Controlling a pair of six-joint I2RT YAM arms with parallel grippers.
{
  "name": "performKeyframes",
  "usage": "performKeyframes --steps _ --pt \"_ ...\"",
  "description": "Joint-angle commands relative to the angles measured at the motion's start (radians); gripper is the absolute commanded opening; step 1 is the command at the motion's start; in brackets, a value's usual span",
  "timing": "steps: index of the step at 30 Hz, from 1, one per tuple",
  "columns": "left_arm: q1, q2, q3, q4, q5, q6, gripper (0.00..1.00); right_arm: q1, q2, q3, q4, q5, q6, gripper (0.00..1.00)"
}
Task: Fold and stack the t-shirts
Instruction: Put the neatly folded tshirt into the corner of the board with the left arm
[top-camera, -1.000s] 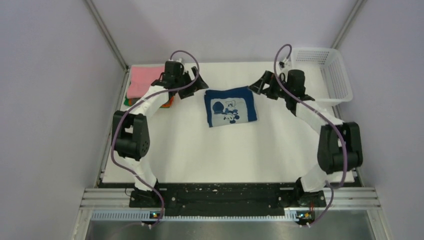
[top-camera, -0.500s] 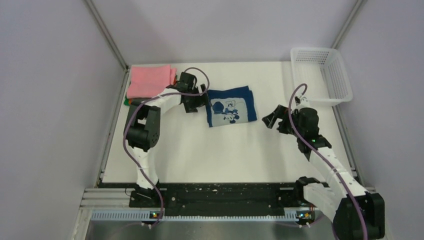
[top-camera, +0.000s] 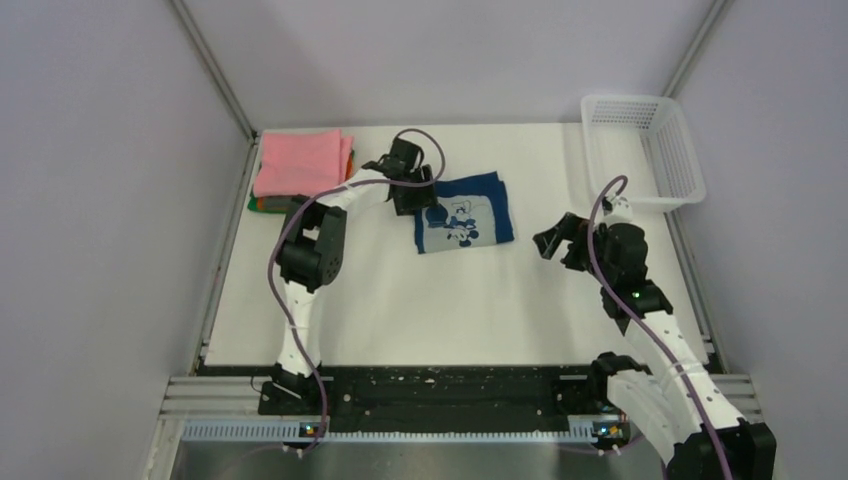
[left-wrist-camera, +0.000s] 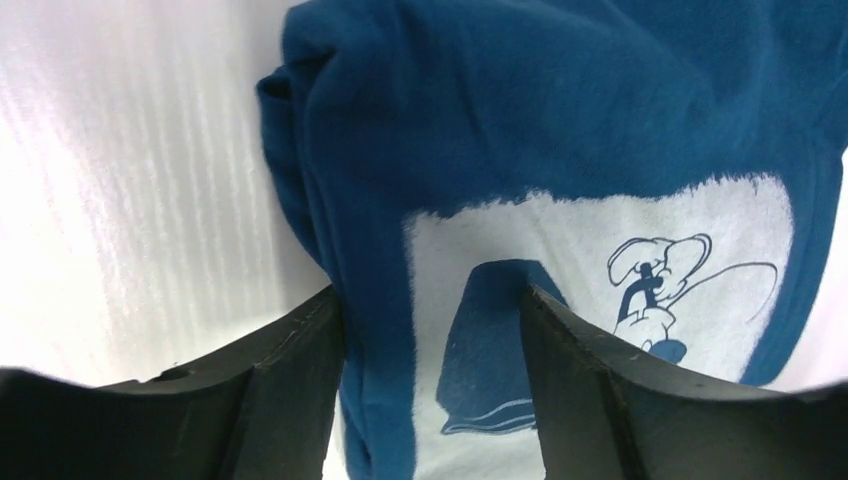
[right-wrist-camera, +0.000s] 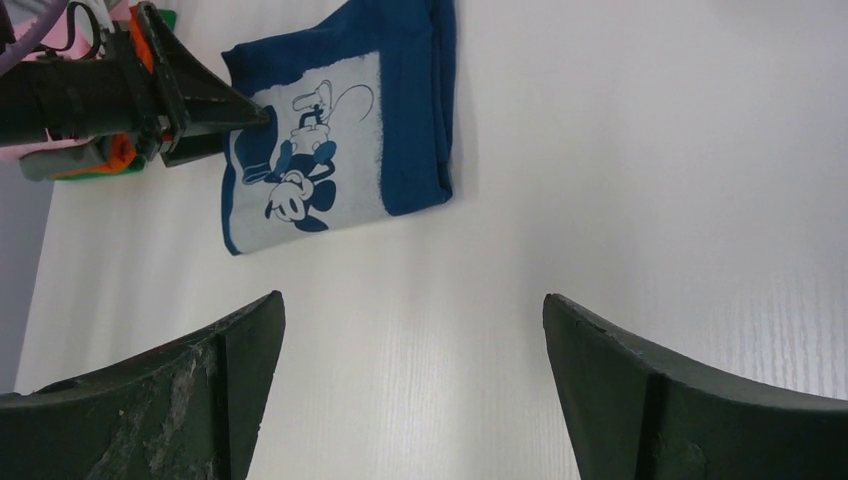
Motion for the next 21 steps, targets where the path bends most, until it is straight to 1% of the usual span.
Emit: performKeyframes --steps 1,2,3,4,6,7,8,9,10,15,18,21 --pt "-0.06 0.079 0.069 -0.091 -0.113 0.004 0.66 -0.004 -0.04 -0.013 0.007 0.048 -0.02 0.99" --pt "-0.069 0.092 0.088 -0.102 -0.124 0.003 0.63 -0.004 -0.046 -0.015 0.006 0.053 -0.021 0.99" --pt "-0.076 0.103 0.107 -0.114 -0.168 0.002 0.61 -0.004 -0.047 -0.015 0.004 0.056 -0.021 0.99" --pt "-0.083 0.117 0.129 -0.129 -0.193 0.004 0.57 -0.004 -0.05 -0.015 0.002 0.058 -0.022 0.99" --pt "-0.093 0.148 0.176 -0.163 -0.237 0.015 0.45 -0.003 -0.054 -0.016 -0.002 0.068 -0.023 0.99" --pt "-0.099 0.162 0.2 -0.181 -0.255 0.023 0.36 -0.004 -0.056 -0.016 -0.002 0.073 -0.023 0.99" --pt "-0.103 0.176 0.222 -0.202 -0.279 0.032 0.22 -0.004 -0.06 -0.016 -0.004 0.08 -0.022 0.99" --pt "-0.105 0.187 0.249 -0.227 -0.303 0.041 0.04 -0.004 -0.061 -0.017 -0.005 0.087 -0.021 0.99" --pt "-0.106 0.196 0.274 -0.253 -0.331 0.052 0.0 -0.004 -0.066 -0.018 -0.005 0.093 -0.021 0.99" --pt "-0.108 0.173 0.347 -0.32 -0.476 0.151 0.0 -0.004 -0.083 -0.025 -0.008 0.118 -0.021 0.99" --pt "-0.107 0.113 0.342 -0.311 -0.602 0.222 0.0 -0.003 -0.09 -0.026 -0.008 0.129 -0.018 0.99" --pt "-0.107 0.063 0.341 -0.294 -0.717 0.328 0.0 -0.004 -0.089 -0.028 -0.008 0.138 -0.017 0.99"
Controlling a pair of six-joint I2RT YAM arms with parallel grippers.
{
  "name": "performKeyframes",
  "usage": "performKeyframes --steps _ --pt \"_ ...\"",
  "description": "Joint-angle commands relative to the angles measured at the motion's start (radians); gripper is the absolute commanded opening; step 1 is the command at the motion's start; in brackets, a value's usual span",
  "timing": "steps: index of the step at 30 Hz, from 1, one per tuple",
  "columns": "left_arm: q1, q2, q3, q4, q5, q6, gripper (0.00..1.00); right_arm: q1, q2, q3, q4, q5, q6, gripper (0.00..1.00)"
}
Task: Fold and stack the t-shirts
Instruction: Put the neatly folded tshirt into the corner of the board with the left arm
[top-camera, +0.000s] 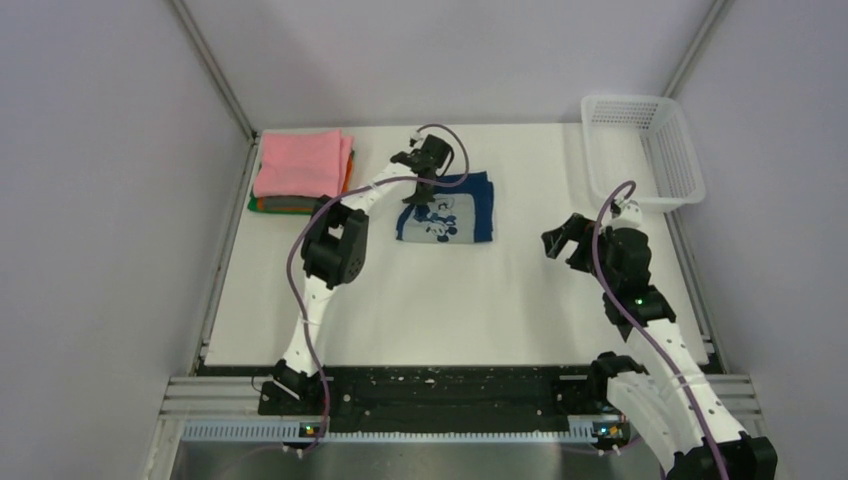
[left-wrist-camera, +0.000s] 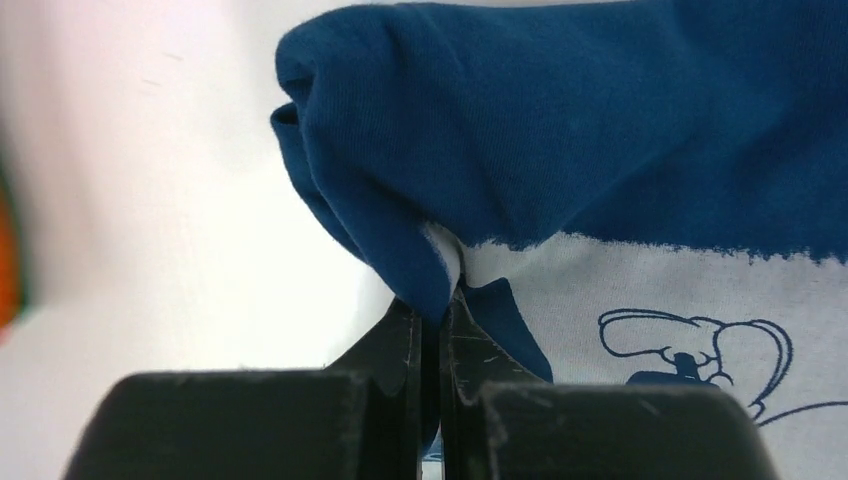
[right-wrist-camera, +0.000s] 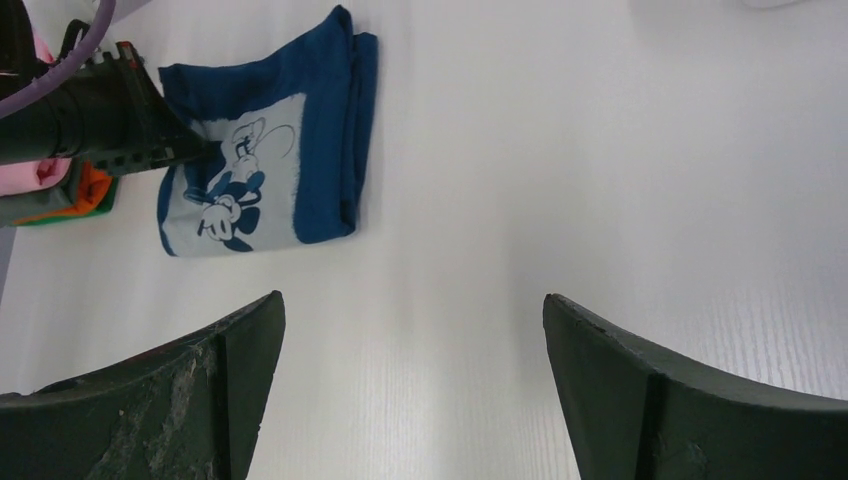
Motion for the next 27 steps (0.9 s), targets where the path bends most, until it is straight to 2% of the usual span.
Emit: performKeyframes --steps 1,9,13,23,27 --pt "0.011 -0.12 0.021 -0.027 -0.283 0.207 0.0 -0.004 -0.015 -0.012 0.012 0.034 -0.011 0.99" --pt "0.025 -0.238 -0.05 0.153 -0.573 0.621 0.0 -0.004 -0.011 -0.005 -0.013 0.06 -0.008 0.99" --pt "0.056 -0.287 -0.093 0.27 -0.637 0.807 0.0 -0.004 -0.01 -0.002 -0.024 0.086 -0.005 0.99" --pt "0.117 -0.384 -0.069 0.314 -0.623 0.956 0.0 -0.005 0.017 0.003 -0.027 0.087 -0.006 0.99" --pt "0.132 -0.394 0.007 0.279 -0.629 0.948 0.0 -0.005 0.028 0.004 -0.026 0.091 -0.007 0.99"
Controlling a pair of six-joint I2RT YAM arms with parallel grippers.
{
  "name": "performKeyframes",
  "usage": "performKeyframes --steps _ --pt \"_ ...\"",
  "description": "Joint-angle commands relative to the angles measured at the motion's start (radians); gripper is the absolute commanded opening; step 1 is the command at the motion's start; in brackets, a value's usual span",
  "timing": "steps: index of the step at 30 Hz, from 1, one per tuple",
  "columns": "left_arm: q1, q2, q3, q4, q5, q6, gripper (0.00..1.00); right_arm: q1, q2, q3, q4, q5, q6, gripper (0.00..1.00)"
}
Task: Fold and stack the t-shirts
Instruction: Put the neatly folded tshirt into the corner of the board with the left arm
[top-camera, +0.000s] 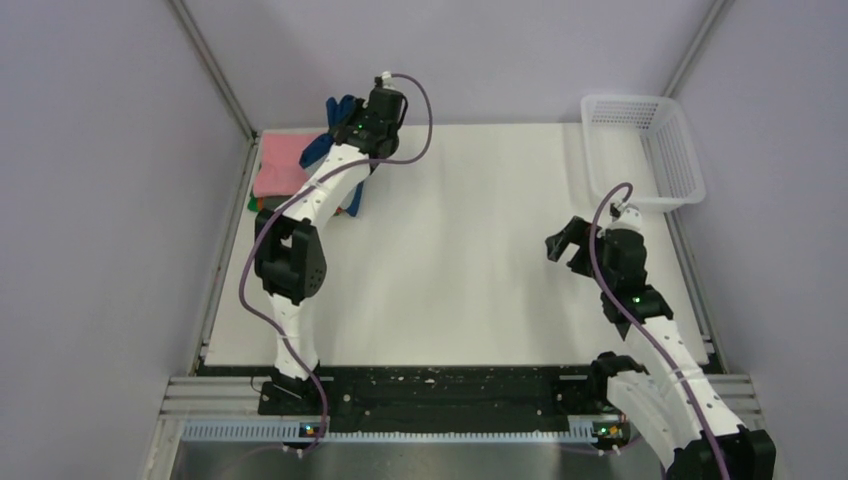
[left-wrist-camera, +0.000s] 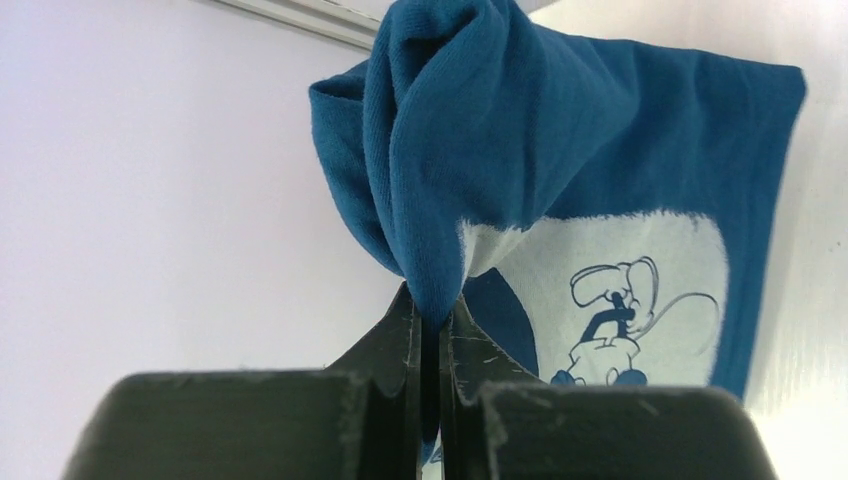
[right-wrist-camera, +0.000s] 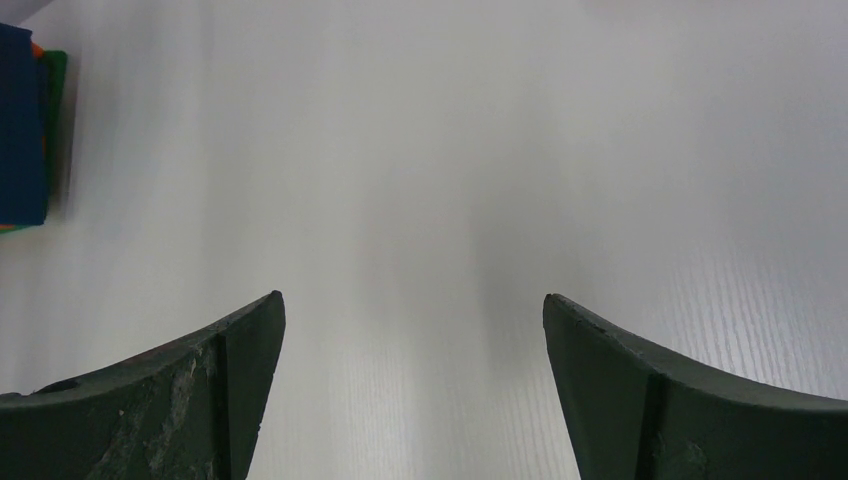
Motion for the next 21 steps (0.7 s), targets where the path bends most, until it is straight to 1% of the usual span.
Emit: performKeyframes --steps 1,5,10,12,16,21 --pt "0.009 -0.085 0.112 0.007 -0.028 0.026 0.0 -0.003 0.011 0.018 0.006 0.017 -0.008 0.99" --pt "0.014 -0.108 0.178 -0.057 0.019 -0.021 0.0 -0.004 0.02 0.02 0.007 0.021 -0.006 0.99" --pt "0.03 -0.126 0.221 -0.076 0.061 -0.05 0.0 -0.003 0.022 0.02 0.006 0.027 -0.007 0.99" --pt "0.047 -0.118 0.239 -0.107 0.1 -0.08 0.0 -0.004 0.023 0.02 0.005 0.03 -0.007 0.99" --pt "0.089 -0.093 0.242 -0.156 0.167 -0.136 0.0 -0.005 0.03 0.022 0.004 0.038 -0.007 0.99" --pt "0.146 -0.058 0.239 -0.17 0.214 -0.159 0.0 -0.004 0.052 0.024 0.004 0.048 -0.005 0.99"
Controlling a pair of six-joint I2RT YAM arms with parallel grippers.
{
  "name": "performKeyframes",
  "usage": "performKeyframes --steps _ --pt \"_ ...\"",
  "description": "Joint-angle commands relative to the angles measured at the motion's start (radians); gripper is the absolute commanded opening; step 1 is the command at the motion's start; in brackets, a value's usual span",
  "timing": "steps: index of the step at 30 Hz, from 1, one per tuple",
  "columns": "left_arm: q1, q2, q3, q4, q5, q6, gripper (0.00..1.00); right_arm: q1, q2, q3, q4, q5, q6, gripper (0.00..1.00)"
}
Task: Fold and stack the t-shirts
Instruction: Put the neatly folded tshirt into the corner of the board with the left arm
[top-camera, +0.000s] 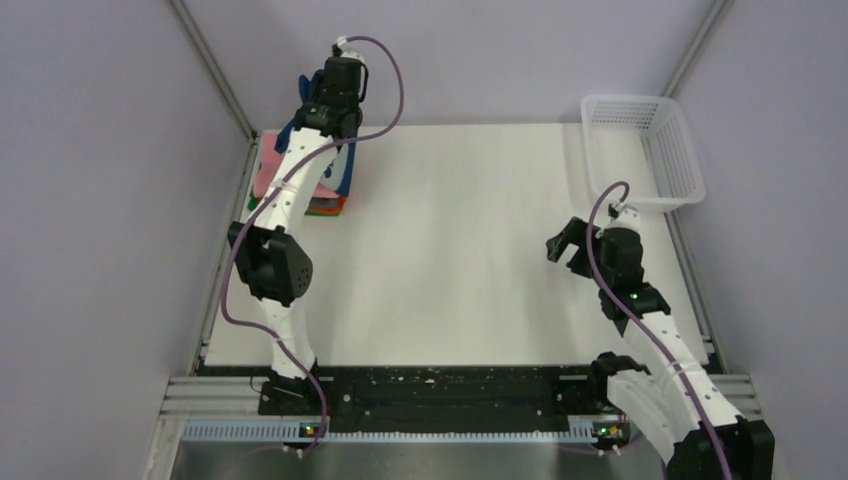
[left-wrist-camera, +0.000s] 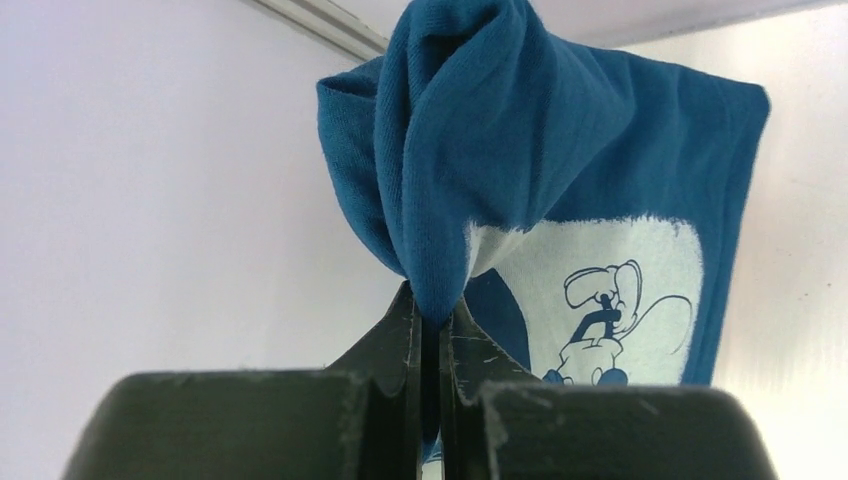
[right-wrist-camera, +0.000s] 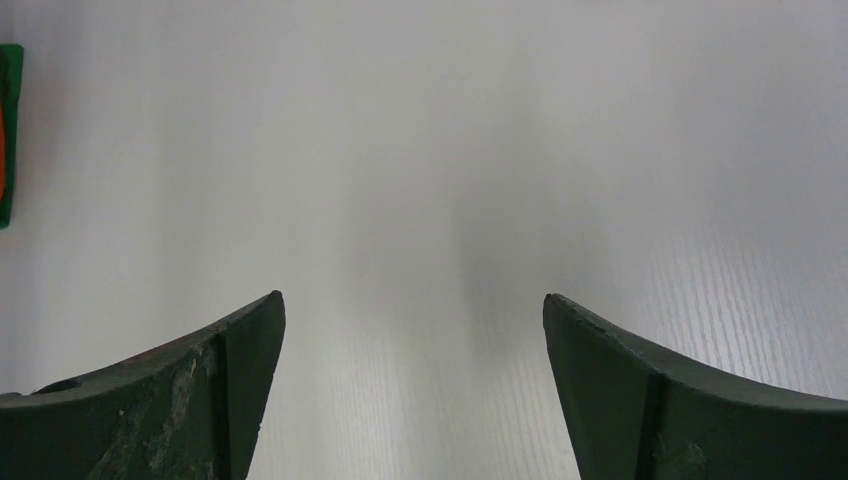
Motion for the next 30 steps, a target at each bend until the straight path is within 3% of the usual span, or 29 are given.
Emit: performKeyframes --steps 1,24,30 --pt "0.054 0.005 0.03 0.0 0.065 -0.049 0.0 -0.004 0.021 0.024 0.011 0.025 -0.005 0.99" --pt "0.321 0.231 0.019 0.139 0.189 -0.057 0.0 -0.005 0.094 0.034 0.01 0.071 -0.009 0.99" --pt "0.378 0.274 0.014 0.145 0.287 -0.092 0.0 -0.005 0.117 0.038 0.018 0.08 -0.009 0.99"
